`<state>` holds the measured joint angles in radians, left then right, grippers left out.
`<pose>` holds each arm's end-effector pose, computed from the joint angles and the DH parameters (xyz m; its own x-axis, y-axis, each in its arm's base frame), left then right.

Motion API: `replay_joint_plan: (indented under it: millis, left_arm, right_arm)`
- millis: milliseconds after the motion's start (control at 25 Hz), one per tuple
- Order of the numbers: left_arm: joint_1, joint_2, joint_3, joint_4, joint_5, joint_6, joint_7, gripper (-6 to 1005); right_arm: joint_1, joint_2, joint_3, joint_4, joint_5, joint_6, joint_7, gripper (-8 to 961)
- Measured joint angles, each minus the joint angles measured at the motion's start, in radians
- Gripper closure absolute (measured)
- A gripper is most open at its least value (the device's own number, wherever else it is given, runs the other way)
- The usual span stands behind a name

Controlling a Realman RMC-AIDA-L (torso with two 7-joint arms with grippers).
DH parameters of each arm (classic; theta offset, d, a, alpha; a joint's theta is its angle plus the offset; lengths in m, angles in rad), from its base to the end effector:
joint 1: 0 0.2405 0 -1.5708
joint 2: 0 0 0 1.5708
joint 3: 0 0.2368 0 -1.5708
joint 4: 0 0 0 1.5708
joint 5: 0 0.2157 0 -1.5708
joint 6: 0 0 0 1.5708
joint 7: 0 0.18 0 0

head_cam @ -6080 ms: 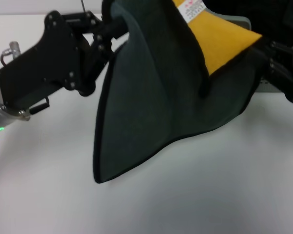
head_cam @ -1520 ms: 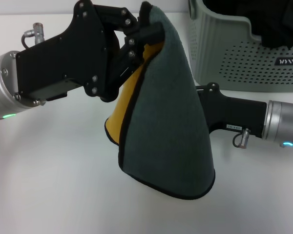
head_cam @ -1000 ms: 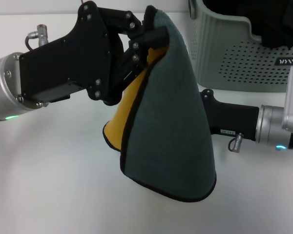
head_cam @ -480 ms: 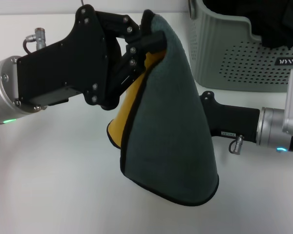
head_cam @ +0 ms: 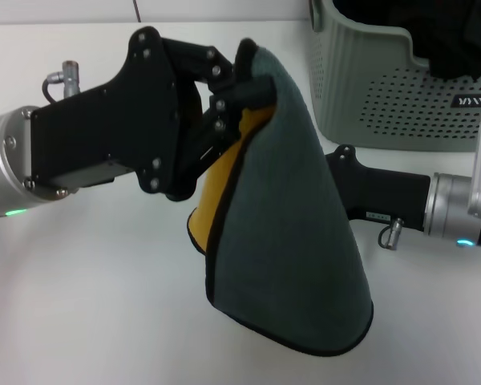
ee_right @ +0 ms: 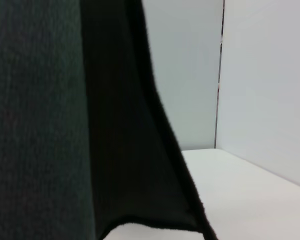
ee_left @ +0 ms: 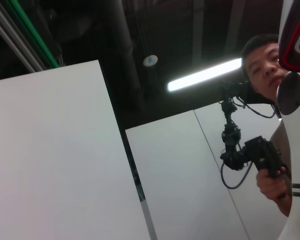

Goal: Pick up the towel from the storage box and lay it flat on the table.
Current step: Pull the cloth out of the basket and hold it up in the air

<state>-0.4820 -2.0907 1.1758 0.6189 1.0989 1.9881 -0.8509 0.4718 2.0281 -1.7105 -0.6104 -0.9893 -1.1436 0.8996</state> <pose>-0.1153 0.2737 0.0173 0.3081 -0.3121 0.8987 -0.1326 -0.9495 -0.2843 0.1723 0.3334 -0.0979 0.8307 0.0259 -0.5561 -0.1627 -0.9440 -0.2870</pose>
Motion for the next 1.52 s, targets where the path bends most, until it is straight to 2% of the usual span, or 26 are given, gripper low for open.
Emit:
replay_joint_plan:
  millis: [200,360,480,680,840,960,1120,1360,1520]
  left_arm:
    - [0.024,0.007,0.0,-0.001,0.029,0.0,-0.029,968]
    - [0.062,0.023,-0.007,0.0,0.043,0.0,-0.056,968]
    - [0.09,0.042,-0.009,0.005,0.046,-0.001,-0.1,968]
    - [0.112,0.078,-0.011,0.004,0.057,-0.005,-0.203,968]
    - [0.107,0.102,-0.012,0.011,0.062,-0.008,-0.291,968]
    - [0.107,0.121,-0.013,0.026,0.069,-0.008,-0.356,968]
    - [0.143,0.135,-0.013,0.083,0.111,-0.004,-0.387,967]
    - [0.243,0.141,-0.028,0.207,0.122,0.015,-0.466,967]
    - [0.34,0.133,-0.047,0.282,0.111,0.048,-0.456,967]
  right_arm:
    - [-0.011,-0.02,0.003,-0.056,-0.006,-0.023,0.02,948]
    - [-0.034,-0.059,0.006,-0.133,-0.018,-0.04,0.072,945]
    - [-0.082,-0.077,0.055,-0.209,-0.023,-0.073,0.086,943]
    - [-0.188,-0.073,0.211,-0.418,-0.154,-0.19,0.208,939]
    - [-0.254,-0.053,0.323,-0.566,-0.245,-0.321,0.306,936]
    - [-0.304,-0.041,0.383,-0.659,-0.273,-0.423,0.357,934]
    - [-0.361,-0.034,0.47,-0.752,-0.272,-0.555,0.429,932]
    - [-0.377,-0.03,0.596,-0.761,-0.241,-0.803,0.545,927]
    - [-0.385,-0.029,0.654,-0.711,-0.197,-0.929,0.562,925]
